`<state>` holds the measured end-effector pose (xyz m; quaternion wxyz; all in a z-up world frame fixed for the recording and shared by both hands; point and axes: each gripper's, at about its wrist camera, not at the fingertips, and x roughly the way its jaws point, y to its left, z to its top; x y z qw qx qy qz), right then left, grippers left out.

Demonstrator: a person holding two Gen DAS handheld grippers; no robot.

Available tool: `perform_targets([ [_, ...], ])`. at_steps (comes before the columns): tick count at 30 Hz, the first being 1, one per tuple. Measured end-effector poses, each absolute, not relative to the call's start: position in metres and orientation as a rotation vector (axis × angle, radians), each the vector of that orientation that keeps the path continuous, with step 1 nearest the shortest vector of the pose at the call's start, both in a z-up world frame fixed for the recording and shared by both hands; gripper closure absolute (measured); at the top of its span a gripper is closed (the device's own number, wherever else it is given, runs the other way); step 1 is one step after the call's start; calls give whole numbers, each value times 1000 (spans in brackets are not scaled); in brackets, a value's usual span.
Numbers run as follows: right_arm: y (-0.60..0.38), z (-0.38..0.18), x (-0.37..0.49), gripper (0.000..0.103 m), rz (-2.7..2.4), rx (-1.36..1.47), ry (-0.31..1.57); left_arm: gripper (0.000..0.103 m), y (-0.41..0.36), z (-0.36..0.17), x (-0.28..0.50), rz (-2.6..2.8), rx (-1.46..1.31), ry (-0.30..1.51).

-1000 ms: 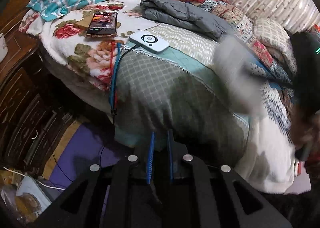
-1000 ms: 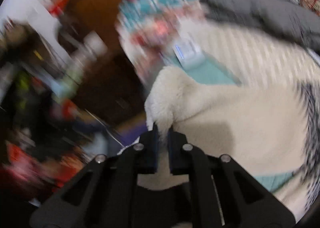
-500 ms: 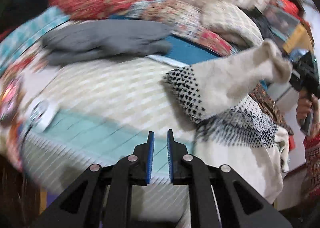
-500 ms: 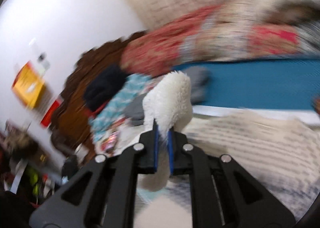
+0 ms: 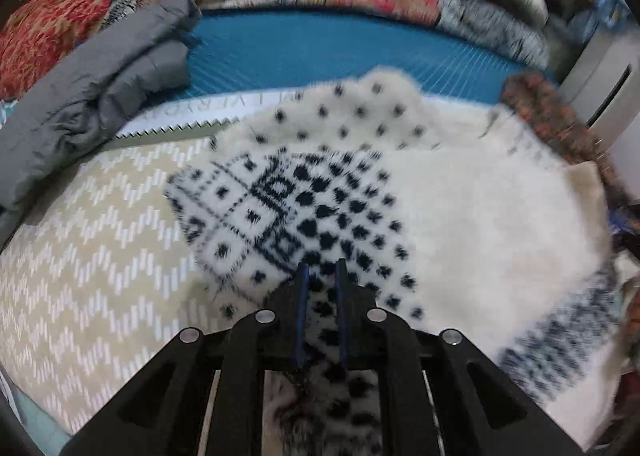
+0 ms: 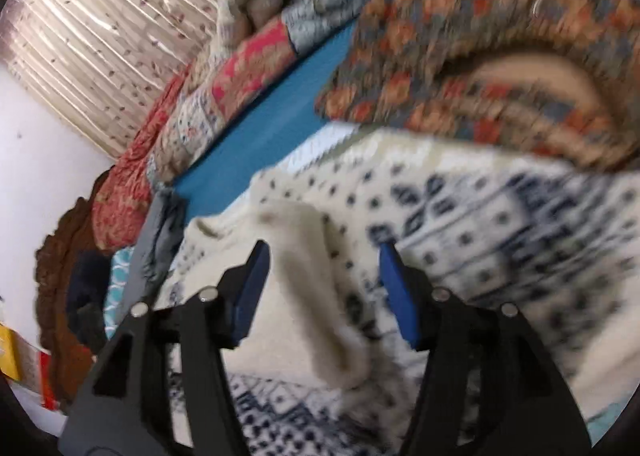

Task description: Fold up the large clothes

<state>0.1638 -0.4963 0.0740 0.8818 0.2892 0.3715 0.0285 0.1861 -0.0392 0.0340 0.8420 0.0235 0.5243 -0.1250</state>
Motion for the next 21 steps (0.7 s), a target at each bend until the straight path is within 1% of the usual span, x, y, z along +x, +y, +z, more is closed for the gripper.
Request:
perform_targets([
  [2,-476,84,159,48,64,452,759,44,-43,28,187,-259,66,1104],
  [4,-458,81,160,48,76,356,775,44,-45,25,185,-245,90,1074],
  [6,-457,55,173,48,-26,288,884,44,-49,19,184,-217,145,1056],
  [7,-467,26,184,48,-86,324,987,44,-52,16,184,-204,172,1046],
  [8,-476,16,180,50,-80,350,985,44,-59,15,186,-194,187,1041],
  [9,-478,17,178,50,-75,351,939,44,-65,14,185,-176,217,1035],
  [10,-479,19,177,50,-79,352,944,44,-70,14,185,-162,242,1029],
  [12,-482,36,164,50,-77,409,906,44,-75,18,187,-150,267,1031],
  [14,-491,55,135,49,-54,485,824,44,-73,27,182,-153,254,1038],
  [18,-527,86,42,49,-93,617,650,44,-56,58,152,-170,169,975],
  [21,-553,101,-32,49,-257,605,572,44,-42,73,121,-223,85,945],
])
